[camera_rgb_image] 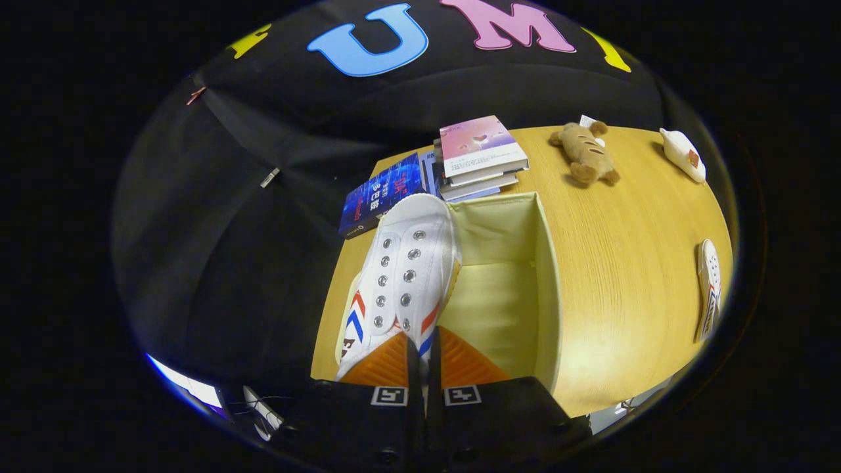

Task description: Open the storage box then place both shoes into the box .Put the left shoe in first, then the right shoe, with the right side of both shoes facing outward in a uniform manner.

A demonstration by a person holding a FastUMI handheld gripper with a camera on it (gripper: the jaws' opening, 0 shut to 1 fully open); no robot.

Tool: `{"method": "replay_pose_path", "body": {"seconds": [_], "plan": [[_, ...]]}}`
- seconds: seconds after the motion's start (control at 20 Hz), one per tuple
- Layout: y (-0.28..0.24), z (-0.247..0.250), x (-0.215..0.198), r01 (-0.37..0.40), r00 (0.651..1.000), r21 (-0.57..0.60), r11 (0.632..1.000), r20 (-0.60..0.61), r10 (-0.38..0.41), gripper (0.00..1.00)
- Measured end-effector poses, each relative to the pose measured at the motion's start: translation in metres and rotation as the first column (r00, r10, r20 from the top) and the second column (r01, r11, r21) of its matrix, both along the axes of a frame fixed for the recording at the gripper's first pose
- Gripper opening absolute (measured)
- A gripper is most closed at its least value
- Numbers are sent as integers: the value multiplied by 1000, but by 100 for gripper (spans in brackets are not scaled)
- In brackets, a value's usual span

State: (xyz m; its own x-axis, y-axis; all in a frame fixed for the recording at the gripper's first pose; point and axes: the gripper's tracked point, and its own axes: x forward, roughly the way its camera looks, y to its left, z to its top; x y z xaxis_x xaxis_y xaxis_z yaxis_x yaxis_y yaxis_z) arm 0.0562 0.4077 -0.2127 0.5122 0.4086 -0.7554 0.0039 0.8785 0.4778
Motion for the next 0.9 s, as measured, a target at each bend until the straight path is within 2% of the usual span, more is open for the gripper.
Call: {"method": "replay_pose_path", "body": {"seconds": [0.25,0.3,0.35,0.4,0.5,0.6,0.65,0.7,0.9], "plan": [[15,-37,0,-26,997,-48,999,-71,23,6],[23,-41,-2,-51,995,-37,998,-87,48,10],[33,-40,-4,-69,993,-8,998,-94,68,26],[37,-35,-3,-71,994,9,997,-86,72,34],[41,-18,-1,-85,995,52,995,-41,87,59],[26,-6,-4,-102,995,52,993,-2,103,85],[14,1,-4,-110,994,44,993,22,109,94],[0,9,-6,-112,993,35,993,49,110,98],[-80,27,-4,-80,984,-45,996,153,86,99]]}}
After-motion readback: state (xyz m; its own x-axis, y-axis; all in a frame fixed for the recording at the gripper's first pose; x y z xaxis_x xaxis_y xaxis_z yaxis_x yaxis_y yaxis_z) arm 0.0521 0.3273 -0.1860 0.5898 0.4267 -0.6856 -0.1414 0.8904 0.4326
